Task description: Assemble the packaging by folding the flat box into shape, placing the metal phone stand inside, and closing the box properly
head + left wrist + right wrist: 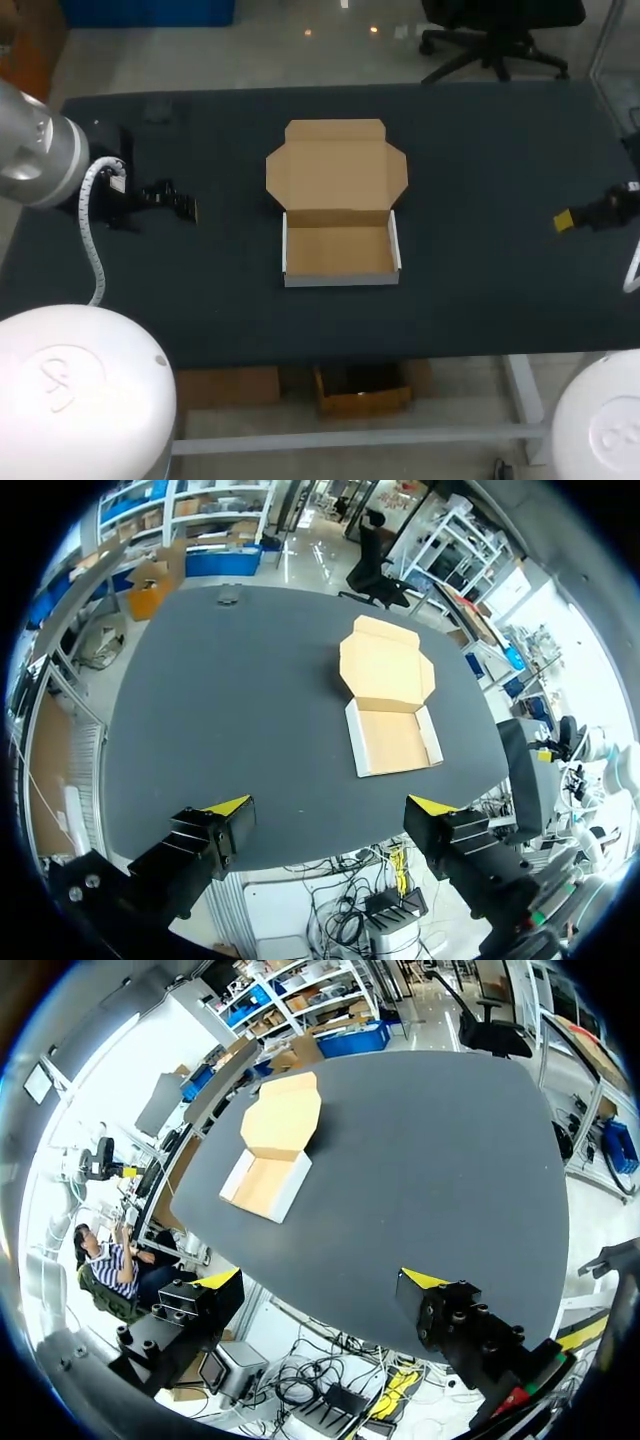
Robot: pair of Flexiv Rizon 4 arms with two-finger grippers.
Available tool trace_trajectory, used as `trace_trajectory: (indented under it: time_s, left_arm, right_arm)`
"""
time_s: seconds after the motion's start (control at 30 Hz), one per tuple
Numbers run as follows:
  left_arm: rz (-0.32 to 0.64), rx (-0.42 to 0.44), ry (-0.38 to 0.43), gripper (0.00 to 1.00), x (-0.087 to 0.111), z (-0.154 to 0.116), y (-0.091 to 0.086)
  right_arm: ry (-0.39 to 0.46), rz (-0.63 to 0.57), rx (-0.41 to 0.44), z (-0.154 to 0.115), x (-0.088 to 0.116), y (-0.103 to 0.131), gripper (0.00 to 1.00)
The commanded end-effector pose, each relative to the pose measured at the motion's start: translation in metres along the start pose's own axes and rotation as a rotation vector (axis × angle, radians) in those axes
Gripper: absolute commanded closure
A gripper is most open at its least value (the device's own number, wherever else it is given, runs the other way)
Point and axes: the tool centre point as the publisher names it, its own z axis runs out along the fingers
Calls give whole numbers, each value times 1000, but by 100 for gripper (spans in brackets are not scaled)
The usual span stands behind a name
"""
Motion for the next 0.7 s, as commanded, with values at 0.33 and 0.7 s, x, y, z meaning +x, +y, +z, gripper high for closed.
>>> trace_trajectory:
  time_s: [0.33,0.7]
  left_arm:
    - [-35,-29,-23,0,-5,10,-5]
    - [-68,-71,-75,0,-21,30,-19]
  right_arm:
    - [16,52,22,6,-10,-1,0]
    - [11,56,24,6,-11,-1,0]
